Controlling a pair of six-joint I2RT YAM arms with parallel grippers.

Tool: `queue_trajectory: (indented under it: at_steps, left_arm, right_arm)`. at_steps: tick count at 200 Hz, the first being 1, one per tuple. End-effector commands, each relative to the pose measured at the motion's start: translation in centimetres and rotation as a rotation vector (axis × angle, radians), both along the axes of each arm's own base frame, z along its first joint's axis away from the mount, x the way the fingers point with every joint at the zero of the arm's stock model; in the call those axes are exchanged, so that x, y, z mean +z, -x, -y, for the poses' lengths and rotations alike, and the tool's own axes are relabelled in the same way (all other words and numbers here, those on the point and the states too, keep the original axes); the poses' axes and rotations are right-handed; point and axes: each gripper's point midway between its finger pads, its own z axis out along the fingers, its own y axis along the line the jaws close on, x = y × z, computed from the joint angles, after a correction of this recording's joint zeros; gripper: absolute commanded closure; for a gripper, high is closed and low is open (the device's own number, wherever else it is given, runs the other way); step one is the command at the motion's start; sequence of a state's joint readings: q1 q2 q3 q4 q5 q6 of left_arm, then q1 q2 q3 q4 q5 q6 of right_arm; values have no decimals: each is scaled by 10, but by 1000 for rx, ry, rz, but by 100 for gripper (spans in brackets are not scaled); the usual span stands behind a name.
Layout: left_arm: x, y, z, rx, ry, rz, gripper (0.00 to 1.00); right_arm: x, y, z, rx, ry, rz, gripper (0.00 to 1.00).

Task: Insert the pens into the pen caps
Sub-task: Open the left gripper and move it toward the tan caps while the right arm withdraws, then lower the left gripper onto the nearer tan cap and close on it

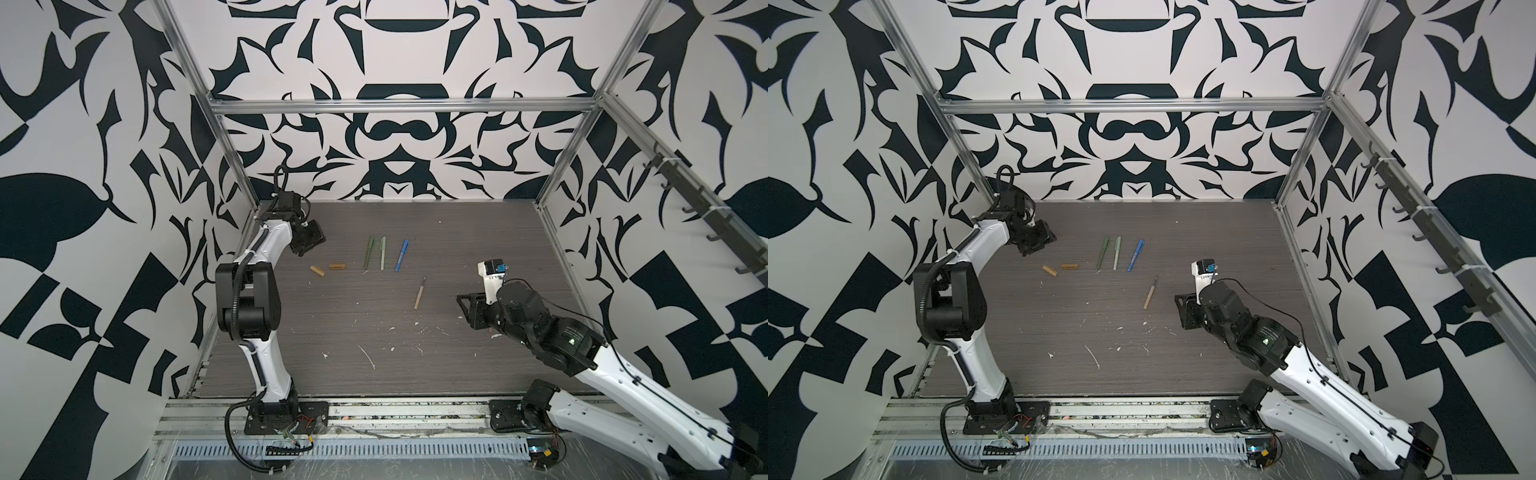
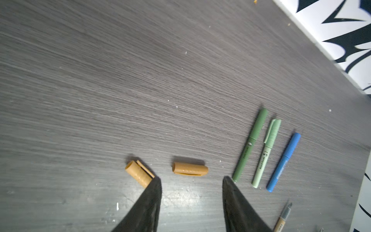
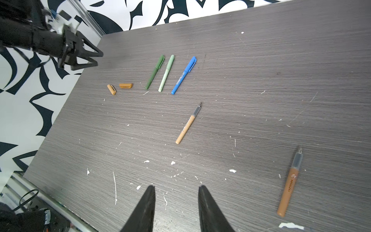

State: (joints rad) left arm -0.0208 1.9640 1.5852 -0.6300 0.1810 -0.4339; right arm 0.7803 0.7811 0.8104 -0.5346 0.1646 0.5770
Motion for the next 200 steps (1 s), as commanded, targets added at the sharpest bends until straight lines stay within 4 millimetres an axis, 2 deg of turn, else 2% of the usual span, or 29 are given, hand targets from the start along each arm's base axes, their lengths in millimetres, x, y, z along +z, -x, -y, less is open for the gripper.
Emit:
queue_trajectory:
  at_steps: [1, 38, 90, 141, 200]
  left_arm:
    - [-19, -4, 11, -55, 15, -62, 48]
    - [-51, -7, 3, -72, -38, -137, 48]
    - [-79, 16, -10, -67, -113, -223, 49]
    - [-88, 41, -20, -76, -171, -288, 48]
    - [-86, 70, -22, -51, -172, -301, 49]
  right_arm:
    - [9, 0, -5, 13, -50, 19, 59]
    - [3, 3, -5, 20, -56, -2, 57]
    - [-2, 4, -3, 12, -51, -5, 57]
    - [-5, 8, 1, 12, -57, -1, 56]
    - [-2, 14, 7, 11, -70, 15, 56]
